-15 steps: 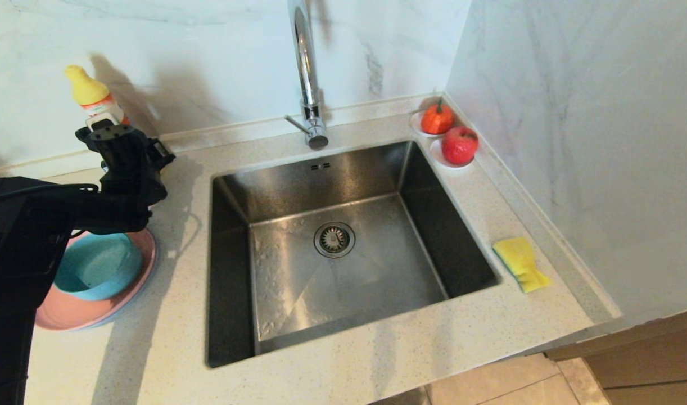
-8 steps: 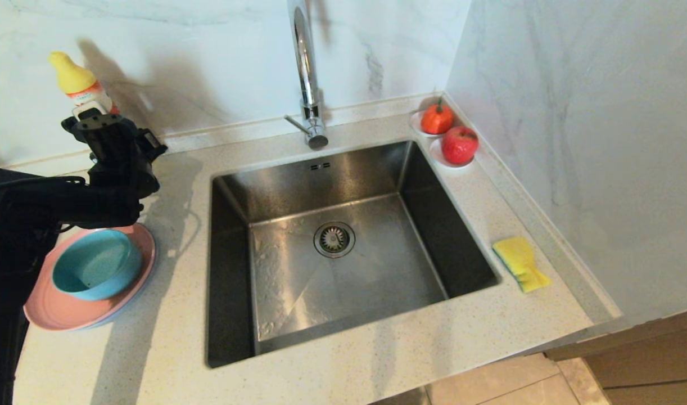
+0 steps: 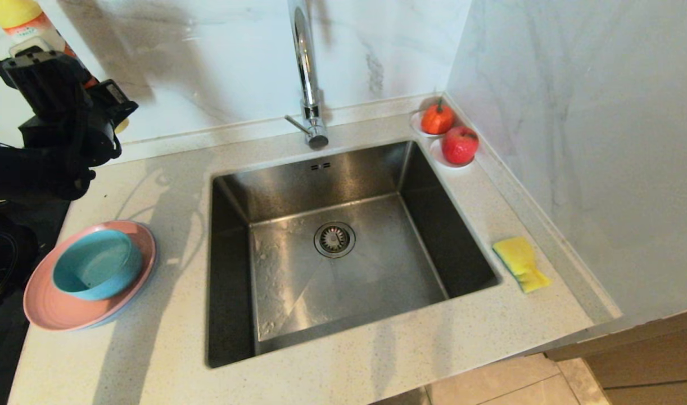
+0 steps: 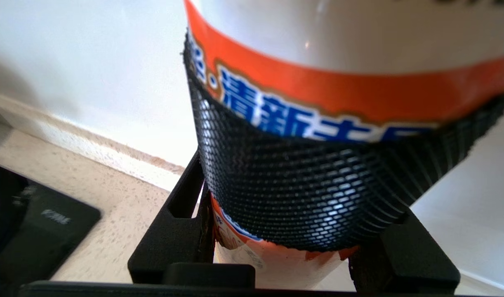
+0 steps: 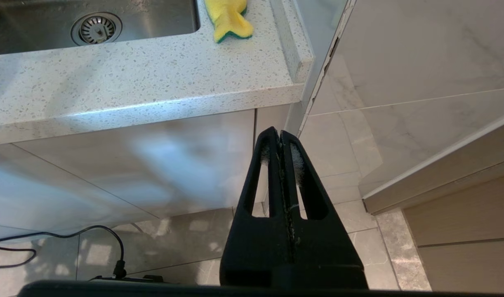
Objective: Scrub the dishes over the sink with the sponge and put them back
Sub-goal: Grab the dish soap, then squeeze it onto the sponge
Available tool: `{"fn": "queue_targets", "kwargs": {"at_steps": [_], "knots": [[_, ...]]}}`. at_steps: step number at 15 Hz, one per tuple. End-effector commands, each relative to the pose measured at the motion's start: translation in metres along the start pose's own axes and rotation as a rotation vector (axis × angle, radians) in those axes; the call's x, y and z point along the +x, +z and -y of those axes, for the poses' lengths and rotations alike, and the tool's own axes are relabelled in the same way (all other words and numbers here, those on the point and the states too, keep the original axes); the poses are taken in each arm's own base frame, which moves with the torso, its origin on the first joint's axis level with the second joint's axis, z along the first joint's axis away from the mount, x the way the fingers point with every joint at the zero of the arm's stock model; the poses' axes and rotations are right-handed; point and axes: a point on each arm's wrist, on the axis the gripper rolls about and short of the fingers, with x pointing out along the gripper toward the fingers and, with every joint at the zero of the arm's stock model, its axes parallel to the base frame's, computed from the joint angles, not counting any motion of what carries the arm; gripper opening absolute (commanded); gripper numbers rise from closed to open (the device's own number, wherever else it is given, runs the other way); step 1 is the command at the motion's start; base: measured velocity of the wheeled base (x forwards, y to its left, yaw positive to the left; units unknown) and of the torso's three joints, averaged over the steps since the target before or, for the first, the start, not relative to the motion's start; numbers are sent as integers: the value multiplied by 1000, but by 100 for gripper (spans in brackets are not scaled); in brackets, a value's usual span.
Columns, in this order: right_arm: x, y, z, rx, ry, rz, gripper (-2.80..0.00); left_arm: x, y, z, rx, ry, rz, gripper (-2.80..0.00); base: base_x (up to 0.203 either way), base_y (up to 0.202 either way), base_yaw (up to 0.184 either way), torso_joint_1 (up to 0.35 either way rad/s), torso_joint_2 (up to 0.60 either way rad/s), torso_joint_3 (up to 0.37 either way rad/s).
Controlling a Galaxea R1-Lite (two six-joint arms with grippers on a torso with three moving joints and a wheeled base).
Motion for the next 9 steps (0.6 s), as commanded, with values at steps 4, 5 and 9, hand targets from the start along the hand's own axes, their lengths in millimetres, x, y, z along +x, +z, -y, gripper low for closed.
{"fn": "queue_targets", "kwargs": {"at_steps": [4,5,9], "knots": [[0,0,0,0,1,0,-280,-96,108,17,-53,-131,-20,-280,0,0,0,0,0,0],[0,0,0,0,1,0,-280,-117,121,22,-56,-177,-50,-280,0,0,0,0,0,0],[0,0,0,0,1,0,-280,-186,162,31,-40,-371,-131,-280,0,0,0,0,0,0]]}}
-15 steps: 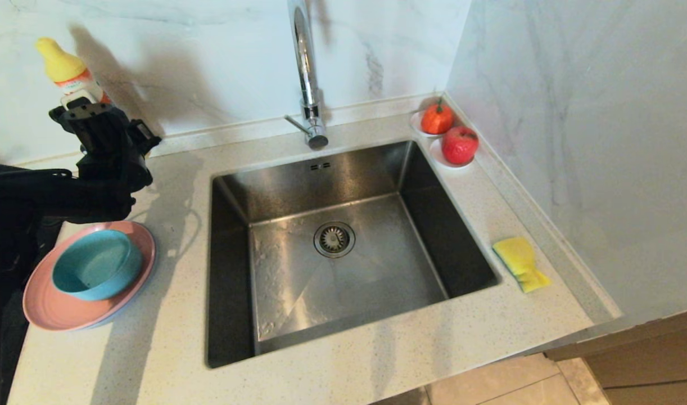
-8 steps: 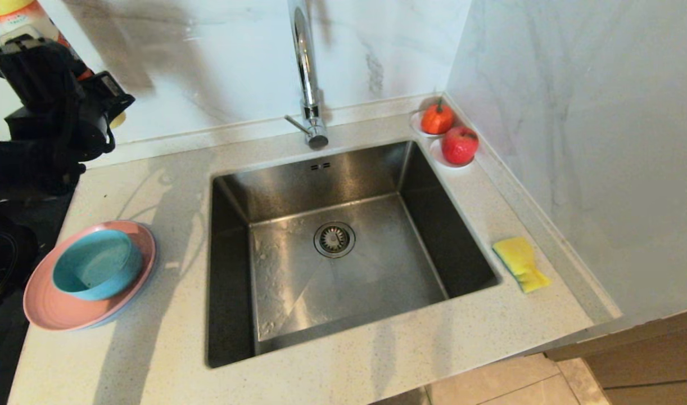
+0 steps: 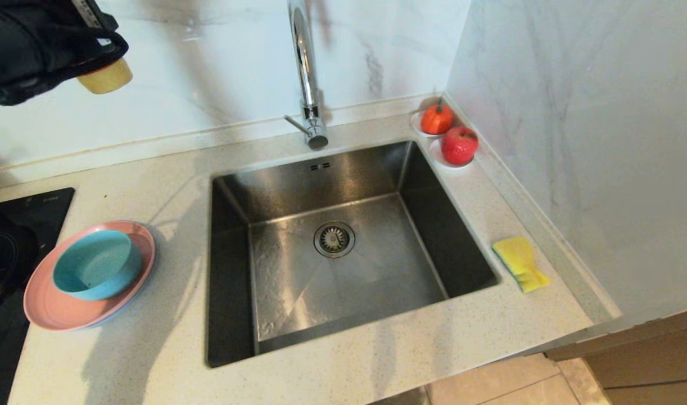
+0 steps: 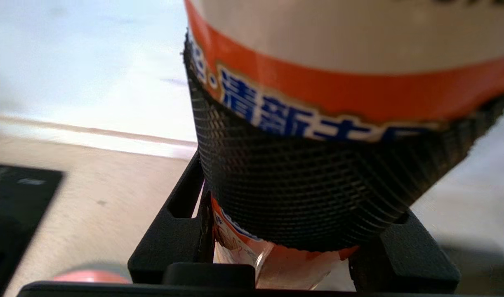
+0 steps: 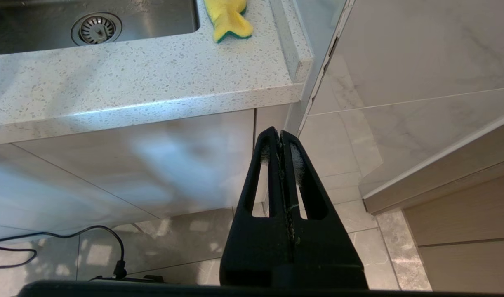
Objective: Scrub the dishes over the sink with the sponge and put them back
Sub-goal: Squeeze it onto the sponge
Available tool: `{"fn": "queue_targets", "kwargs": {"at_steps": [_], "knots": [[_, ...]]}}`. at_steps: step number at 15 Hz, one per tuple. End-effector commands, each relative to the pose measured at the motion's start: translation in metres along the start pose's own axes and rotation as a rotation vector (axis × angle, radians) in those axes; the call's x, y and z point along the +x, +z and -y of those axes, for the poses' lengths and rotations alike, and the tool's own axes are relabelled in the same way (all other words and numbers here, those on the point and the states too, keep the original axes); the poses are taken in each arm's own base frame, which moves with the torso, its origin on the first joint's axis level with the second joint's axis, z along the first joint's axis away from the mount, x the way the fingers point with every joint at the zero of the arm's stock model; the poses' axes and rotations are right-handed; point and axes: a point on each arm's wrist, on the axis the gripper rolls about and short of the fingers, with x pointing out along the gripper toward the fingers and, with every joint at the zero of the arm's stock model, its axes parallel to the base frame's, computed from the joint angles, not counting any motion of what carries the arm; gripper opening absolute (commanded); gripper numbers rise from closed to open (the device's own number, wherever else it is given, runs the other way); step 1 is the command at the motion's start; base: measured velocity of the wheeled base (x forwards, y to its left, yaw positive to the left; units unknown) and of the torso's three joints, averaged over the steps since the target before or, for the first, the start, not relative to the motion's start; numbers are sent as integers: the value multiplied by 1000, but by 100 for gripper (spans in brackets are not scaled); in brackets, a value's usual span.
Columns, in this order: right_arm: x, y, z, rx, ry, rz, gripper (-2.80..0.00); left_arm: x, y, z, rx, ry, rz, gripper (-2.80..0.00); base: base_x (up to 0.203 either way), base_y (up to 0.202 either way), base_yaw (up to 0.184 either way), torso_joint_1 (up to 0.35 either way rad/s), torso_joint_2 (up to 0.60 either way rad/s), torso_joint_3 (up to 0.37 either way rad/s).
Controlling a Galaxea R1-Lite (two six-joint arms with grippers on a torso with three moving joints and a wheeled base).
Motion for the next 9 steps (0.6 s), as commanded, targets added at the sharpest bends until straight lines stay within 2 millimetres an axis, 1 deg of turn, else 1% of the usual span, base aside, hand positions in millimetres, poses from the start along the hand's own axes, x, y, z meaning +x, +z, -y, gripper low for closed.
{"fn": "queue_targets", "kwargs": {"at_steps": [1,4,9], "knots": [[0,0,0,0,1,-1,-280,-51,33,7,-20,-119,28,-280,0,0,0,0,0,0],[0,0,0,0,1,-1,-280,-78,39,20,0,-246,0,-280,0,0,0,0,0,0],[0,0,0,0,1,-1,-280,-105,37,47,56,-451,-29,-280,0,0,0,0,0,0]]}}
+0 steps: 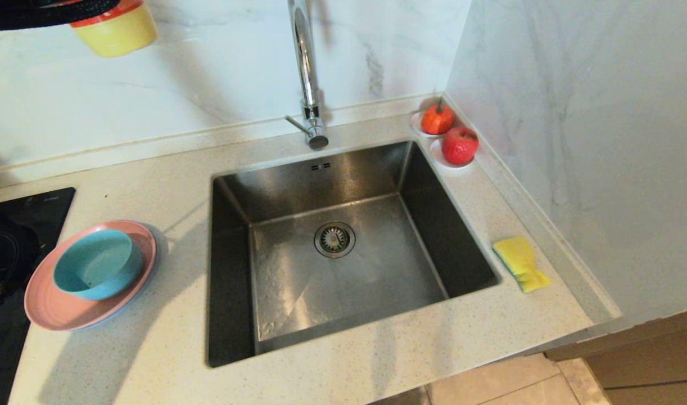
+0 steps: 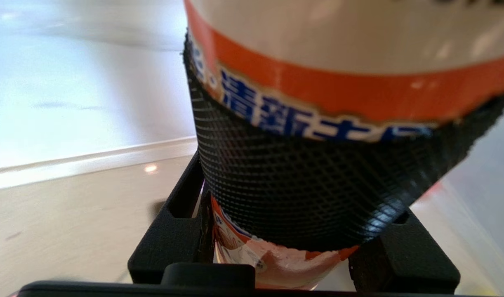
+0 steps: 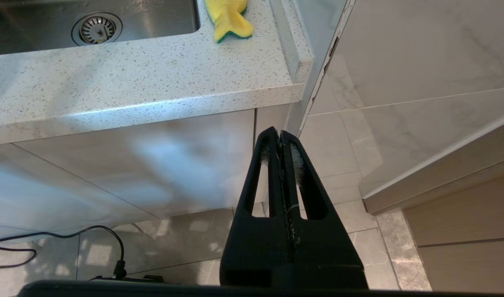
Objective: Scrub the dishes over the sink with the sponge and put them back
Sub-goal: Squeeze it onto the sponge
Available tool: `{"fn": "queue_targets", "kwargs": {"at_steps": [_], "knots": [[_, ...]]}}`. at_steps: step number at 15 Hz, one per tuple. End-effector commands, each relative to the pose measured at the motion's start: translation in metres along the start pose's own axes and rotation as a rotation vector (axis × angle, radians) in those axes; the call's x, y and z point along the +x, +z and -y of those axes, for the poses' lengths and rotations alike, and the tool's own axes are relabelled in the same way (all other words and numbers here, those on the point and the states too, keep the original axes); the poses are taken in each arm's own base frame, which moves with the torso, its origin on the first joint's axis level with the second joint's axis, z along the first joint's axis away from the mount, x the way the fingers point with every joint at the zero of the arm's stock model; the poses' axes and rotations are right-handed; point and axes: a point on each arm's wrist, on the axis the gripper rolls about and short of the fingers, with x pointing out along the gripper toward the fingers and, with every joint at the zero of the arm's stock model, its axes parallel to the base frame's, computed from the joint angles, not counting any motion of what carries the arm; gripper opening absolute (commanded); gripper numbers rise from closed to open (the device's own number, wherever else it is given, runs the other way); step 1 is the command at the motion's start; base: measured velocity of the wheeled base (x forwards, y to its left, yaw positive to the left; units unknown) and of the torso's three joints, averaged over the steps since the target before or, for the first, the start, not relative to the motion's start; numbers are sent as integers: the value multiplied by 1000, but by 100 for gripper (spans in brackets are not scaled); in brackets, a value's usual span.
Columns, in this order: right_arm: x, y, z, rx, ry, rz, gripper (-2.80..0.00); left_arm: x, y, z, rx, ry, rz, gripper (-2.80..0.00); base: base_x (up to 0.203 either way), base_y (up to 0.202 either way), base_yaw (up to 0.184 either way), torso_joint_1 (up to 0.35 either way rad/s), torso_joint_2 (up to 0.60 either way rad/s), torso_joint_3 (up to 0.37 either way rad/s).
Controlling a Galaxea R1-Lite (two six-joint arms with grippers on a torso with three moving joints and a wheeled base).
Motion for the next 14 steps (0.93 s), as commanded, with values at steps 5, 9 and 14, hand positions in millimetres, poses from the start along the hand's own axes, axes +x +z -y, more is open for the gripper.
{"fn": "queue_targets", "kwargs": {"at_steps": [5,9,14], "knots": [[0,0,0,-1,0,0,-280,-4,-15,50,1,-227,-60,-280,0,0,0,0,0,0],[0,0,0,-1,0,0,-280,1,-24,87,1,-336,-88,-280,0,0,0,0,0,0],[0,0,0,-1,0,0,-280,8,-57,141,76,-435,-157,-280,0,0,0,0,0,0]]}}
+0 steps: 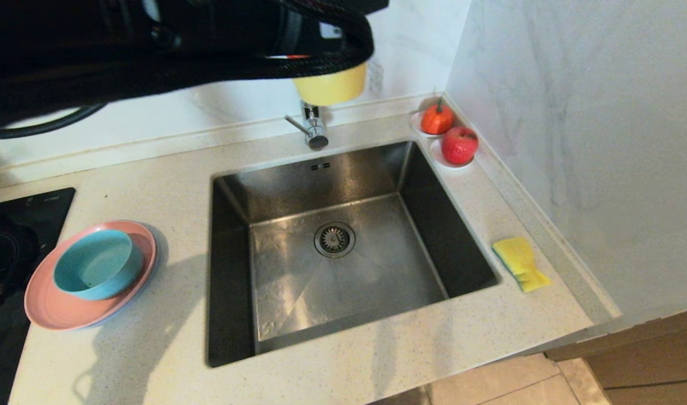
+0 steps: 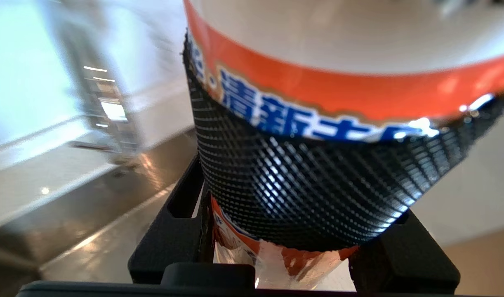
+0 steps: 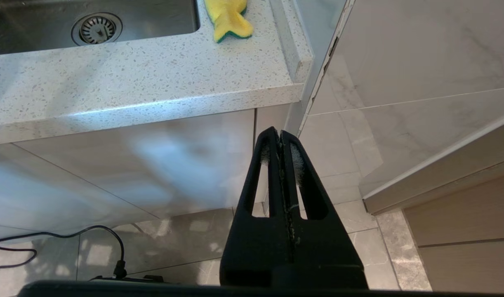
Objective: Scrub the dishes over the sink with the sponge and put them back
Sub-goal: Squeeze it onto the sponge
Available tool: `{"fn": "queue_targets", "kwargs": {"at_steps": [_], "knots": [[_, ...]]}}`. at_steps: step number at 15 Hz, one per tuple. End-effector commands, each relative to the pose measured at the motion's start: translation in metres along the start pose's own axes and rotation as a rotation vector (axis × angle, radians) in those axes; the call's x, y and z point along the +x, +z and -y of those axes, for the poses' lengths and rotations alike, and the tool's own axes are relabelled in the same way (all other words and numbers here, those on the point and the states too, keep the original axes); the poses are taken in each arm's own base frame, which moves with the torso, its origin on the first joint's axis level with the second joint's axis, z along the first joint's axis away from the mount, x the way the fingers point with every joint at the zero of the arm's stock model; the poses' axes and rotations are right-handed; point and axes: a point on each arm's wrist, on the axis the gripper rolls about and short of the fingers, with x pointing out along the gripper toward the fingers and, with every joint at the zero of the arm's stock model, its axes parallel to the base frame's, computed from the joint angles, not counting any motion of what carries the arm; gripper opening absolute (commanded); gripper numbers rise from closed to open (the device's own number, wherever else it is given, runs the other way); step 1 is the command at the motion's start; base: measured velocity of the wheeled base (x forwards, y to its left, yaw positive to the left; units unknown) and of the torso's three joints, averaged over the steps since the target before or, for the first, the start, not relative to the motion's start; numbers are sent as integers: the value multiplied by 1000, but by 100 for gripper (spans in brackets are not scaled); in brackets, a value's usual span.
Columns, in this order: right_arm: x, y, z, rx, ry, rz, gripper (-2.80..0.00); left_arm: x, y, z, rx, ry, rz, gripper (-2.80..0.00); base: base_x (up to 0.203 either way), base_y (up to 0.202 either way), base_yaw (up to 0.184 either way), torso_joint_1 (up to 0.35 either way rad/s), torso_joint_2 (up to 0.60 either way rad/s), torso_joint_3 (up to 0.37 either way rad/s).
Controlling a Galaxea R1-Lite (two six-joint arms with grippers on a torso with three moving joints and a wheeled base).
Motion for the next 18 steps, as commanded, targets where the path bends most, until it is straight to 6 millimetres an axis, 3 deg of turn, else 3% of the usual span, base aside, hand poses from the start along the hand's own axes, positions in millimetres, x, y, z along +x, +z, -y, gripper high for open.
{"fn": "queue_targets", "kwargs": {"at_steps": [1,10,18], "knots": [[0,0,0,0,1,0,-280,27,-28,29,40,-42,-75,-280,0,0,0,0,0,0],[0,0,0,0,1,0,-280,80,-110,92,159,-67,-249,-280,0,0,0,0,0,0],[0,0,0,0,1,0,-280,104,-169,112,389,7,-365,-280,0,0,0,0,0,0]]}}
